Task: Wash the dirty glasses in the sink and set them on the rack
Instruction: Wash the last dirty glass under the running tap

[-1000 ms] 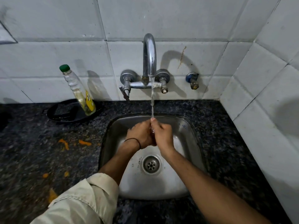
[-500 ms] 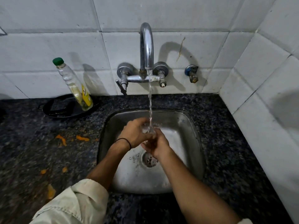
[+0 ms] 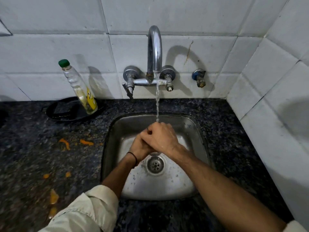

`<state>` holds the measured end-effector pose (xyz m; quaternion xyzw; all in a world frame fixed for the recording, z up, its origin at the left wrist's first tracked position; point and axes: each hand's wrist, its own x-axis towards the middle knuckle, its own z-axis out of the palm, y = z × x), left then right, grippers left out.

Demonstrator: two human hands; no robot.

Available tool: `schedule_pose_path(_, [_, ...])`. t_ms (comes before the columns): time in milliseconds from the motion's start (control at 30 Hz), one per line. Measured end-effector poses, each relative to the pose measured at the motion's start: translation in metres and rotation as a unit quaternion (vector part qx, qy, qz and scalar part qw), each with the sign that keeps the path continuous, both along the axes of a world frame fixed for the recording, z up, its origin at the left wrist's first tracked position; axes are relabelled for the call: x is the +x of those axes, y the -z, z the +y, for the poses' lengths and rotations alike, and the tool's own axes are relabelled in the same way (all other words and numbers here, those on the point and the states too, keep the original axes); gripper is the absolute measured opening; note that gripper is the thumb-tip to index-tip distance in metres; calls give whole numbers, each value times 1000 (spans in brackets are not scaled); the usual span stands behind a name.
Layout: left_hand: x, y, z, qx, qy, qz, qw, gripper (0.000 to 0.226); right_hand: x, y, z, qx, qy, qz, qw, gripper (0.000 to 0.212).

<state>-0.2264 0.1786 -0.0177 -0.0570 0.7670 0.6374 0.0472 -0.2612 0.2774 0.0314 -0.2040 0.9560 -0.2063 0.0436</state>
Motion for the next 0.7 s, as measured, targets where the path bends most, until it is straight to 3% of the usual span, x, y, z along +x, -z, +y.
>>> schedule_pose_path(100, [-2, 7, 10, -171, -66, 92, 979, 7, 10, 3, -8, 43, 48, 66, 996, 43])
schedule_pose_path(167, [-5, 10, 6, -93, -124, 76, 985, 13, 8, -3, -6, 53, 24, 67, 996, 49])
schedule_pose_path(233, [2, 9, -1, -49, -32, 80, 995, 7, 1, -12, 2, 63, -16, 50, 997, 51])
schedule_pose_path(333, [-3, -5, -22, 1, 69, 2, 998, 68, -10, -28, 15, 67, -86, 56, 992, 47])
schedule_pose_path(367, [-7, -12, -36, 37, 78, -31, 996, 79, -12, -35, 18, 74, -107, 61, 990, 45])
schedule_pose_path(467, [-37, -42, -65, 123, -89, -55, 987, 73, -19, -53, 20, 78, -141, 77, 984, 44])
schedule_pose_path(567, [-76, -69, -81, 28, -220, -5, 975, 69, -27, -64, 18, 38, -146, 105, 983, 49])
schedule_pose_path(633, [-92, -84, -79, -83, -229, 41, 969, 67, -29, -71, 16, 17, -144, 120, 982, 51])
schedule_pose_path(700, [-101, -91, -74, -222, -224, 79, 946, 47, -31, -77, 15, -8, -139, 128, 982, 51])
